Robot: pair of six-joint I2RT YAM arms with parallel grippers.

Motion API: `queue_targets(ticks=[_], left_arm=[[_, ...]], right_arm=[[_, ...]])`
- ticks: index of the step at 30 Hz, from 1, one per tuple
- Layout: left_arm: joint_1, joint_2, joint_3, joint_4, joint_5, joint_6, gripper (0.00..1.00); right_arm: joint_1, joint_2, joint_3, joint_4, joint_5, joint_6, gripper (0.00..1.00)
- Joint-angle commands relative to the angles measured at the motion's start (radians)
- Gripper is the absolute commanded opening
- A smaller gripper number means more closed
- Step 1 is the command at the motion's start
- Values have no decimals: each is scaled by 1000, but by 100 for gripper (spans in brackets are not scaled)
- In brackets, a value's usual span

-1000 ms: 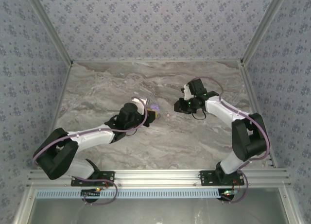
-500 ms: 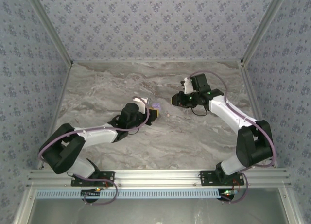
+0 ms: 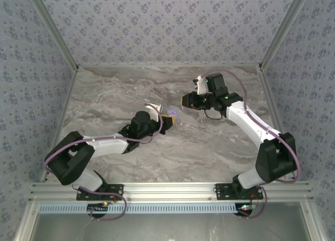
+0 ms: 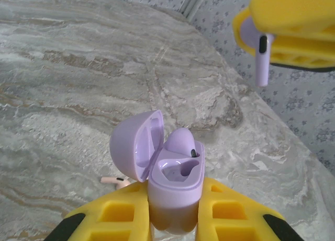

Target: Insert the wireless bluetooth earbuds into the charging case

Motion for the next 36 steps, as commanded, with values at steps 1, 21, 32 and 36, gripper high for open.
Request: queue_targets(ticks=[1, 21, 32, 36], left_arm=[[-10, 15, 6, 87, 30, 4, 13], [-23, -42, 24, 180, 48, -5, 13], [-27, -61, 30, 195, 42, -21, 13], [-30, -71, 30, 199, 42, -21, 13]], right_arm=[[17, -23, 48, 32, -26, 16, 24], [77, -61, 55, 79, -10, 2, 24], [95, -77, 45, 81, -1, -15, 24], [99, -77, 43, 81, -2, -18, 24]])
